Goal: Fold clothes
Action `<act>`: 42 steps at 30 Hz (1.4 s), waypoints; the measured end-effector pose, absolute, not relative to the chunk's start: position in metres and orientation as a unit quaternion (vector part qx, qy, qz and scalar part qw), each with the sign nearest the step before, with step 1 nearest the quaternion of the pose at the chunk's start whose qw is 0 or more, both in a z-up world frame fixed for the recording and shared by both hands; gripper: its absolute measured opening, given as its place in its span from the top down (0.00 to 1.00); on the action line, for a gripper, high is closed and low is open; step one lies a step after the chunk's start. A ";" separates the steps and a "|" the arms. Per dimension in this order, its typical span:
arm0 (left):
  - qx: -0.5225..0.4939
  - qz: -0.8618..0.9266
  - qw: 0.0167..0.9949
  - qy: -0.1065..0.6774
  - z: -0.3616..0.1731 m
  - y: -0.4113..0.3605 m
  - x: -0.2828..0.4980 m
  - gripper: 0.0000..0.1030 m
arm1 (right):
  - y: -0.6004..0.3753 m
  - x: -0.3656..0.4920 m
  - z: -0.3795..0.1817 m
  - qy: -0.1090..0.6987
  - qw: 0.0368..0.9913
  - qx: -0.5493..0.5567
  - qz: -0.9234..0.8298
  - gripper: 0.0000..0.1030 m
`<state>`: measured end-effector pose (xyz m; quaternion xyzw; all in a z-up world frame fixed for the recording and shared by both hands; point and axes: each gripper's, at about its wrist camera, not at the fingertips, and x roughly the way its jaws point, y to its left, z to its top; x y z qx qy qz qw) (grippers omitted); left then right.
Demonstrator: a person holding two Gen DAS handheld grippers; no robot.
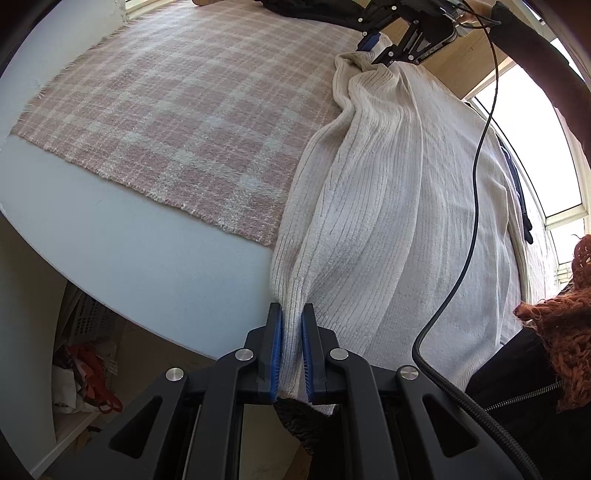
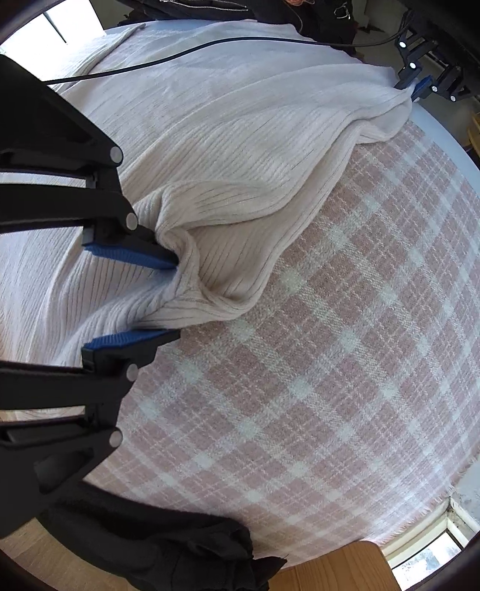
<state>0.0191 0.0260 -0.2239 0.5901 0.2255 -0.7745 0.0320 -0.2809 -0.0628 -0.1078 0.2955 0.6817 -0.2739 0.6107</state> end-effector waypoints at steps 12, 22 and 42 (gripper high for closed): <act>0.576 -0.798 0.072 0.163 -0.198 0.051 0.029 0.94 | -0.019 -0.287 -0.066 0.661 0.612 0.245 -0.358 0.88; 0.543 -0.831 0.102 0.065 -0.166 0.092 0.029 0.94 | 0.024 -0.258 -0.047 0.601 0.629 0.198 -0.451 0.88; 0.568 -0.822 0.001 0.044 -0.180 0.163 0.050 0.92 | 0.105 -0.278 -0.082 0.577 0.596 0.235 -0.507 0.84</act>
